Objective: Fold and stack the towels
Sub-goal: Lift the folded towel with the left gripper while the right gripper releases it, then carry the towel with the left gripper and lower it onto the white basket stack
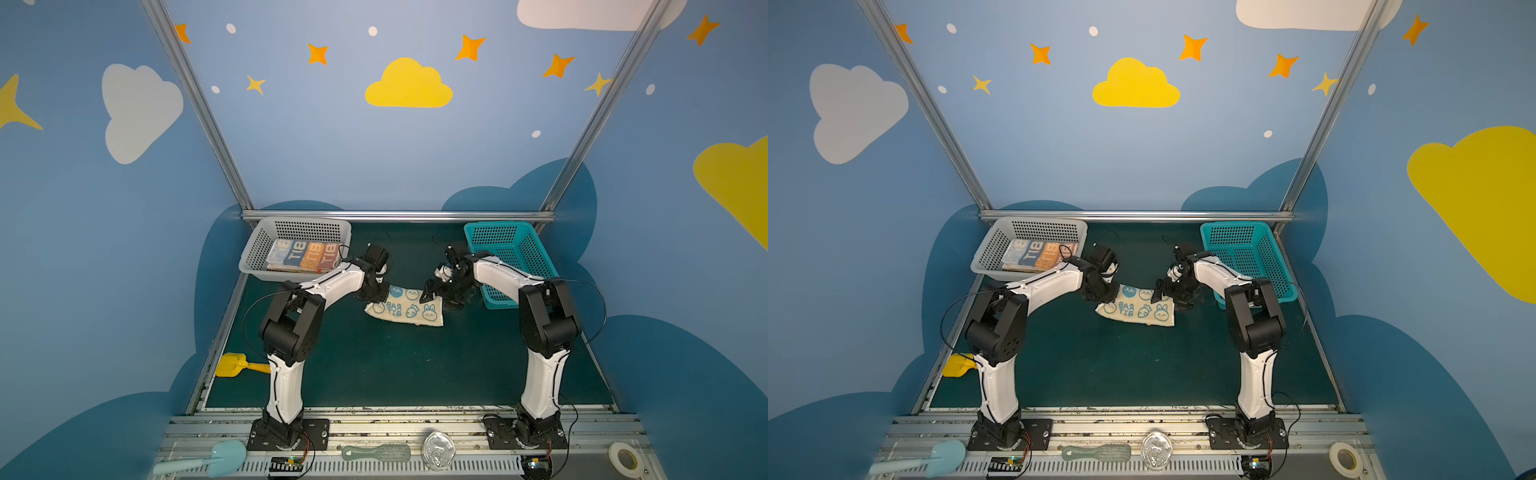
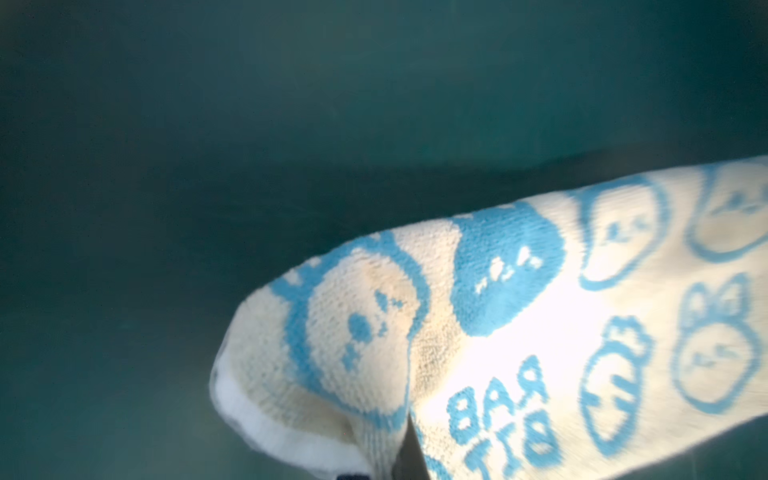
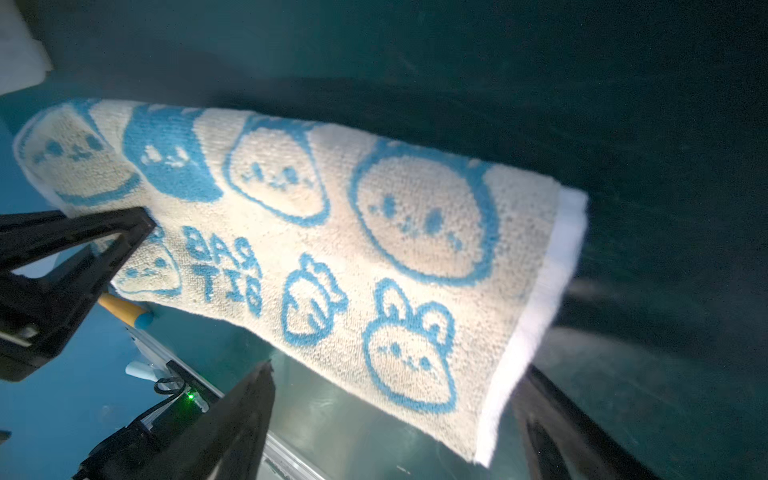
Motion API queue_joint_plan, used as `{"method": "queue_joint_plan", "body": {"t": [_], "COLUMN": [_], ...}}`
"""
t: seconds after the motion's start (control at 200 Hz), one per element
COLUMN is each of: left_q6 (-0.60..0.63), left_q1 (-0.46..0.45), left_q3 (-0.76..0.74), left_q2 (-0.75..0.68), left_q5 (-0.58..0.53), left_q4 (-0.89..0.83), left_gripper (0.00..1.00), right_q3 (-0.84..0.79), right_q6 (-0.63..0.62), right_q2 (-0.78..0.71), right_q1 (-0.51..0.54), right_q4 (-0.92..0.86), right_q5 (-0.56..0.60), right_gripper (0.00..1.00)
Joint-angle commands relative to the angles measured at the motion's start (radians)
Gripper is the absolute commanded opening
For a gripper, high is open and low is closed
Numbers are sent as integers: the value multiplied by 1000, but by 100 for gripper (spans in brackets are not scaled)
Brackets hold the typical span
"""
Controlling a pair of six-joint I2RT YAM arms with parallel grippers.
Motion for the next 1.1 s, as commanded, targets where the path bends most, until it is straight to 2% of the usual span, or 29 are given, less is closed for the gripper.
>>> {"method": "queue_joint_plan", "body": {"t": [0.0, 0.165, 0.335, 0.41, 0.526, 0.641, 0.791, 1.001, 1.096], "left_q6": [81, 178, 366, 436, 526, 565, 593, 649, 654], "left_q1": [20, 27, 42, 64, 116, 171, 253, 357, 418], "left_q3": [117, 367, 624, 720, 778, 779, 774, 767, 736], "left_q2": [-52, 9, 96, 132, 147, 127, 109, 114, 106], "left_q5": [-88, -227, -385, -419, -405, -365, -281, -249, -201], "left_q4": [-166, -360, -499, -536, -523, -470, -398, -358, -307], "left_gripper": [3, 3, 3, 3, 3, 3, 3, 3, 3], "right_q3": [70, 199, 335, 423, 545, 645, 687, 788, 824], "right_q6": [-17, -13, 12, 18, 11, -3, -18, -49, -50], "right_q2": [-59, -49, -6, 25, 67, 106, 135, 199, 218], "right_q1": [10, 28, 54, 66, 85, 103, 126, 154, 161], "right_q4": [-38, -81, -124, -173, -226, -257, -216, -232, -234], "right_q5": [-32, -47, -62, -49, -46, -44, -57, -65, -67], "right_gripper": [89, 89, 89, 89, 89, 89, 89, 89, 89]}}
